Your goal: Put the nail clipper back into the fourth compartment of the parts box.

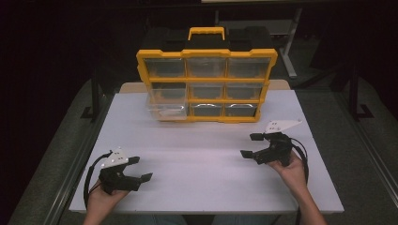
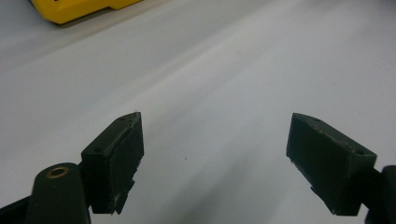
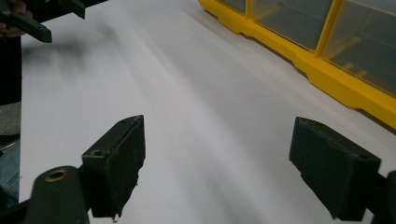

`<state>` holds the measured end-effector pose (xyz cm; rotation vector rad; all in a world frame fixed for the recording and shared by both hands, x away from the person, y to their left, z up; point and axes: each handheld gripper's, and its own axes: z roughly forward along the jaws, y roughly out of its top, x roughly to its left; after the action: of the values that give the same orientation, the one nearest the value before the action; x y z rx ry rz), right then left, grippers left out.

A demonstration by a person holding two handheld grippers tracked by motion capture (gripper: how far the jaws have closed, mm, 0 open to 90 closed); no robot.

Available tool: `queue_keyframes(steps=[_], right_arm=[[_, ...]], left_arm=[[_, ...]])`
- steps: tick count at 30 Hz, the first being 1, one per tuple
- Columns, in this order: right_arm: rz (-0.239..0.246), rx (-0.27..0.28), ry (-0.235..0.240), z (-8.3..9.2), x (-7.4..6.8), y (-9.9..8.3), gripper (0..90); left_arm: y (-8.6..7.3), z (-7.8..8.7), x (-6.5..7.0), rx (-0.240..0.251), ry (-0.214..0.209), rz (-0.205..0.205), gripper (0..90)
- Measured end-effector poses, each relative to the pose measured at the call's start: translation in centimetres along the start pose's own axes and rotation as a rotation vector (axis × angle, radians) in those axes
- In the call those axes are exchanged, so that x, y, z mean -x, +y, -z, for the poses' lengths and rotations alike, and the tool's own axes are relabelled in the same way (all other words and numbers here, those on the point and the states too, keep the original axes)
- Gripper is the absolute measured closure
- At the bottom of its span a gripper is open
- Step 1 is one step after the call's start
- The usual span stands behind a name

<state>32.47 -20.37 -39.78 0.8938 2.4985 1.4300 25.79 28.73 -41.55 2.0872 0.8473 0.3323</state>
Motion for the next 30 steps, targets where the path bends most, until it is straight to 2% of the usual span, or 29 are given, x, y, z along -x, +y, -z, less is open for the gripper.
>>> queue_keyframes(steps=[14, 24, 30], right_arm=[[-0.024, -0.003, -0.042, 1.1, -0.1, -2.2, 16.7], [-0.065, -0.01, -0.078, 2.1, 0.4, -4.1, 15.8], [-0.074, 0.003, -0.102, 2.9, 0.6, -5.0, 15.1]], left_arm=[[0.0, 0.0, -0.1, -0.004, -0.001, -0.003, 18.8], [-0.2, -0.1, -0.2, -0.015, -0.009, 0.001, 18.8], [-0.2, -0.1, -0.2, -0.017, -0.014, 0.002, 18.8]])
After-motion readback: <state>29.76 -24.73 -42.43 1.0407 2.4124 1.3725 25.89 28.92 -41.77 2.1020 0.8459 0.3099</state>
